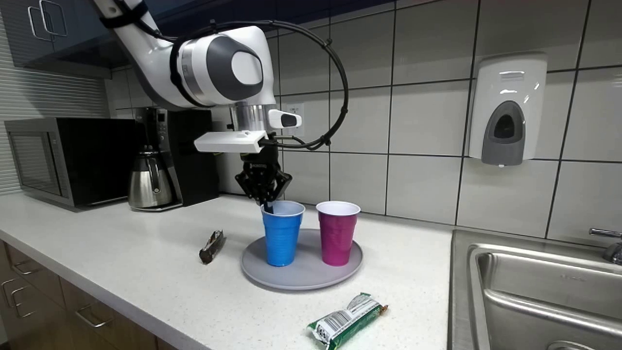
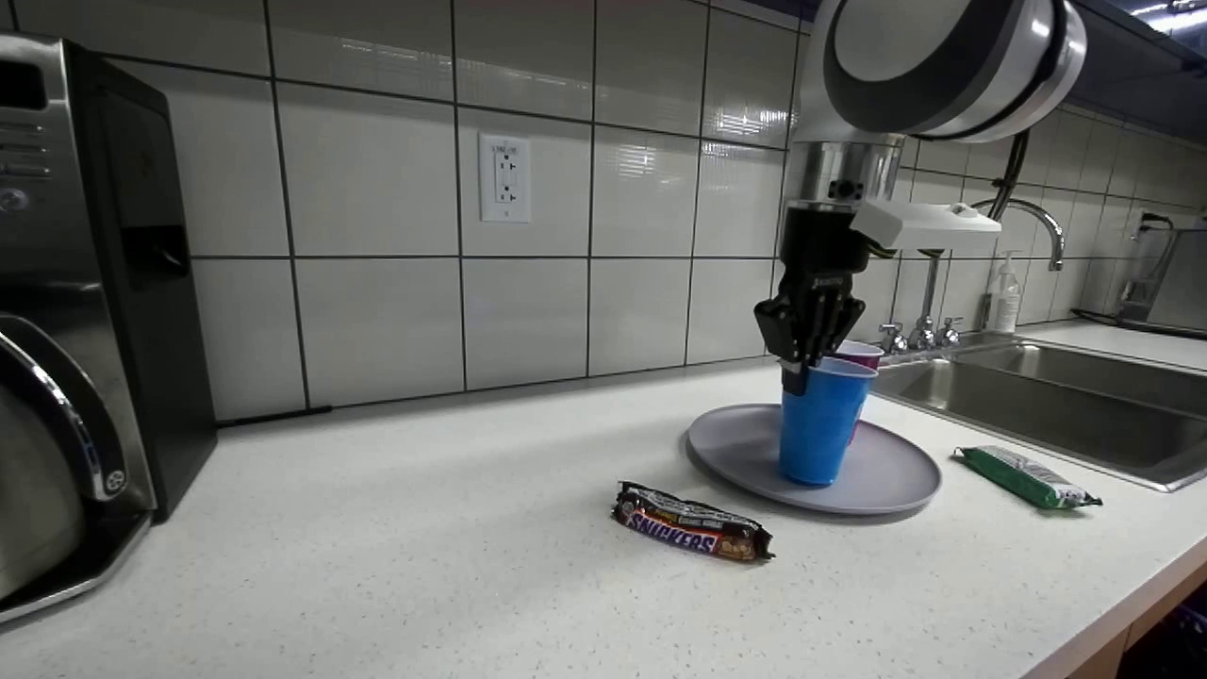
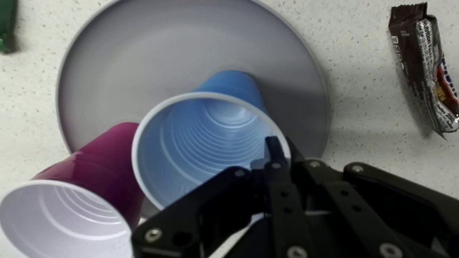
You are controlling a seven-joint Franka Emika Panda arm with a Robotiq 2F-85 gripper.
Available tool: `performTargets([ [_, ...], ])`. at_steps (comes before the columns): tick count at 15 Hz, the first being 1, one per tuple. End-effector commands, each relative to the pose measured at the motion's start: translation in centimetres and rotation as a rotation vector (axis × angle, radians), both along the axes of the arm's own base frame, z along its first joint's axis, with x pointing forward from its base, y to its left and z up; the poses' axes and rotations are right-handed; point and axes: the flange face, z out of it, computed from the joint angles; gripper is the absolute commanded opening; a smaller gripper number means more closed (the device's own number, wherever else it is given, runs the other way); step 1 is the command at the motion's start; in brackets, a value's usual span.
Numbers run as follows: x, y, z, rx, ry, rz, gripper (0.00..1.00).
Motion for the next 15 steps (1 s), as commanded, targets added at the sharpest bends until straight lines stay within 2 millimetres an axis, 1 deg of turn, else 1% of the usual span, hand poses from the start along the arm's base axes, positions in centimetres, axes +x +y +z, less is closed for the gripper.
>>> performTargets([
  [1, -1.2, 0.8, 2.0, -0.023, -0.042, -0.005, 0.01],
  [4, -1.5, 1.6, 3.4, -0.038, -0.072, 0.007, 0.01],
  [8, -1.2, 3.4, 5.0, -0.048, -0.109, 0.044, 0.01],
  [10, -0.8, 4.6, 5.2, -0.050, -0.114, 0.074, 0.01],
  [15, 0.6, 8.1, 4.7, -0.043, -0.114, 0.153, 0.01],
])
